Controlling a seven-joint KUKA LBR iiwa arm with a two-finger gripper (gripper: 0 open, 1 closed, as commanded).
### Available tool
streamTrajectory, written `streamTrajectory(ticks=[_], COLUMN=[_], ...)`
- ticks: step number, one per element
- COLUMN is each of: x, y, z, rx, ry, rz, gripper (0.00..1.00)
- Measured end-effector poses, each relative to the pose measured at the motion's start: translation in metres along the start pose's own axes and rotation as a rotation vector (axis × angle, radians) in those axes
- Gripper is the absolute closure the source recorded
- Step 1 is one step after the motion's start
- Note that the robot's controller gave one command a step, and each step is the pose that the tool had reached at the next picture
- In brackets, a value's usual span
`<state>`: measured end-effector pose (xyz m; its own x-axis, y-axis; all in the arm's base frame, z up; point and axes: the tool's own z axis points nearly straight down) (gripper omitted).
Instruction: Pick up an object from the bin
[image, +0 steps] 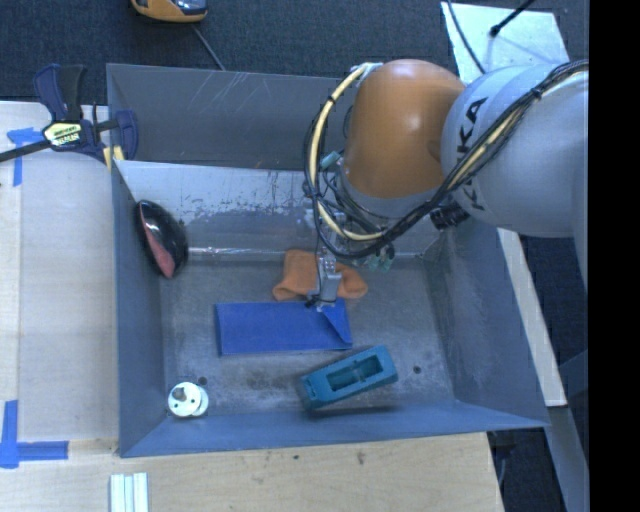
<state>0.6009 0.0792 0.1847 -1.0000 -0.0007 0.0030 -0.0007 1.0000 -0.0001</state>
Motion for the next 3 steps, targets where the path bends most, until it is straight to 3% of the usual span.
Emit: streamTrajectory(ticks=[1, 2, 3], x=[-0.010, 0.000, -0.006], y=[0.015, 0.019, -0.025], z=[-0.001, 0.043, 0.104], rx=[0.002, -0.001, -0.001], ry=[-0.007, -0.010, -0.010], rz=[-0.085, -0.126, -0.049], gripper=[0.00, 0.00, 1.00])
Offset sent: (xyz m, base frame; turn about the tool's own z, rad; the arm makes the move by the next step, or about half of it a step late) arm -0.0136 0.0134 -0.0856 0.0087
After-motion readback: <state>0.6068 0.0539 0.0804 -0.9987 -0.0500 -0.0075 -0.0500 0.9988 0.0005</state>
